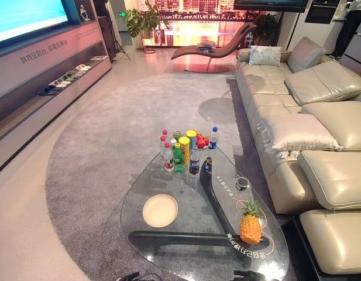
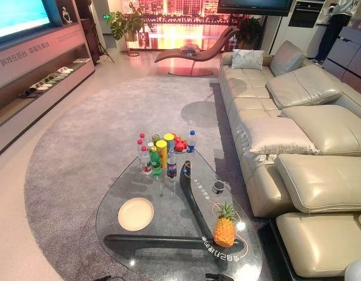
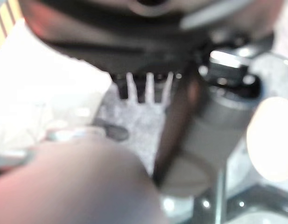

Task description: Pick up the fruit to the plate

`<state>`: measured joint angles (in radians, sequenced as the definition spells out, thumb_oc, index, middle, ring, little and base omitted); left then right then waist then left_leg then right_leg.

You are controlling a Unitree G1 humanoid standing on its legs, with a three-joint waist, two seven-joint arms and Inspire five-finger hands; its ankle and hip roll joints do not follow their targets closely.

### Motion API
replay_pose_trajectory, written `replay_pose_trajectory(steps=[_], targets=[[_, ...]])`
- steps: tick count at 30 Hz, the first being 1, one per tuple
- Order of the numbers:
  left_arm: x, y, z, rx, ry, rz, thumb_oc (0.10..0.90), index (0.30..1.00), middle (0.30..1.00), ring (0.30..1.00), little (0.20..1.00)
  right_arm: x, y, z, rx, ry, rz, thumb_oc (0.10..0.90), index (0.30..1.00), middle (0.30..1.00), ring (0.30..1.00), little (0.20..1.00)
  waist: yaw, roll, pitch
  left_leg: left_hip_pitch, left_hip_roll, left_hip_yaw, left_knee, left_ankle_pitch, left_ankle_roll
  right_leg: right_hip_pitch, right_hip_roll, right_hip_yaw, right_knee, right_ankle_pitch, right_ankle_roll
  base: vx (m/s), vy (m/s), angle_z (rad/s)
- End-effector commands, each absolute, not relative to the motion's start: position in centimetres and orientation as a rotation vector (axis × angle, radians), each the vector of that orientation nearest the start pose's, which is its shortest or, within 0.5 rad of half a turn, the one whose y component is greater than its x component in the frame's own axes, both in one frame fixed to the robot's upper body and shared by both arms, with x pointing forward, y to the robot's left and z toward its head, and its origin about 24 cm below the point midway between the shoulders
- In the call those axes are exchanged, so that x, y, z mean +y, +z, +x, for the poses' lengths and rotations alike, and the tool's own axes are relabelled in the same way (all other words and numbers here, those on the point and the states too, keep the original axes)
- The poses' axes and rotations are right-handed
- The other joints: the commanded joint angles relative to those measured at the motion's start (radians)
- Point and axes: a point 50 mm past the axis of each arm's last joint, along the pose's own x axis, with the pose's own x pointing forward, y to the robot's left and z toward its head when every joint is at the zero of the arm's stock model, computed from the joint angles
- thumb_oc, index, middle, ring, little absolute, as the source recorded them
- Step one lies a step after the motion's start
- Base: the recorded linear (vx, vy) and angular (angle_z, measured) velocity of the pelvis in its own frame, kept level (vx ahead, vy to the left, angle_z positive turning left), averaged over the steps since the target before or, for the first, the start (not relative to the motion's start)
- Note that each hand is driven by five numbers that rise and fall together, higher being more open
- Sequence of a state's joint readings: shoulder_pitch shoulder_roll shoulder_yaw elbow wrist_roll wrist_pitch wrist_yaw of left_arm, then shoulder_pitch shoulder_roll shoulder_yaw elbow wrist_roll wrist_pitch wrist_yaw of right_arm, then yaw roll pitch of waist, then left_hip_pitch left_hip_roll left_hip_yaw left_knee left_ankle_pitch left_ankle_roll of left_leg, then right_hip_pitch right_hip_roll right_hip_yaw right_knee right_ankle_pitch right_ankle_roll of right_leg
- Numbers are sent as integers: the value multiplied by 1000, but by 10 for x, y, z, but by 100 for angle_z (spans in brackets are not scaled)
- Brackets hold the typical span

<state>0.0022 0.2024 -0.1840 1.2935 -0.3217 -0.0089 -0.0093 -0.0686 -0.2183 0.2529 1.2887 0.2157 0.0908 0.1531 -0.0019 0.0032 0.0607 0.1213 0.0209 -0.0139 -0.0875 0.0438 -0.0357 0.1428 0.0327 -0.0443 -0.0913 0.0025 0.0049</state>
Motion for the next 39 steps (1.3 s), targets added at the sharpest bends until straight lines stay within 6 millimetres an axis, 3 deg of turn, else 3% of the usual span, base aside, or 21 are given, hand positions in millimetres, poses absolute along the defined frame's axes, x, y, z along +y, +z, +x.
replay_pose_trajectory(steps=[1,9,20,26,32,39], targets=[[209,-168,90,1264,150,34,800,900,900,900,900,-218,-168,83,1424,58,-169,800,900,900,900,900,8,-20,28,19,-17,-4,0,-70,-3,0,-69,-30,4,10,77,0,0,0],[212,-169,84,1271,205,-8,800,900,900,900,900,-236,-164,86,1345,-232,-200,800,900,900,900,900,4,-27,51,9,-16,0,8,-68,0,-12,-66,-18,8,17,77,9,1,0],[227,-168,74,1261,248,-12,800,900,900,900,900,-263,-147,113,1075,-524,-150,800,900,900,900,900,9,-57,73,4,-15,-3,23,-80,5,-19,-60,-3,19,18,78,27,-30,-3],[237,-165,74,1235,268,6,800,900,900,900,900,-257,-118,164,798,-561,-45,800,900,900,900,900,14,-76,109,-56,-19,-9,89,-92,9,-64,-60,-7,70,6,68,-1,-46,1],[243,-157,98,1140,290,5,800,900,900,900,900,-239,-73,218,521,-524,-7,800,900,900,900,900,17,-77,188,-156,-33,-19,160,-92,18,-143,-52,-4,117,4,56,-95,-41,11],[241,-152,114,1082,285,-19,800,900,900,900,900,-237,-42,244,359,-564,-8,800,900,900,900,900,19,-66,255,-218,-46,-36,186,-81,22,-200,-45,-7,150,2,49,-79,-10,5]])
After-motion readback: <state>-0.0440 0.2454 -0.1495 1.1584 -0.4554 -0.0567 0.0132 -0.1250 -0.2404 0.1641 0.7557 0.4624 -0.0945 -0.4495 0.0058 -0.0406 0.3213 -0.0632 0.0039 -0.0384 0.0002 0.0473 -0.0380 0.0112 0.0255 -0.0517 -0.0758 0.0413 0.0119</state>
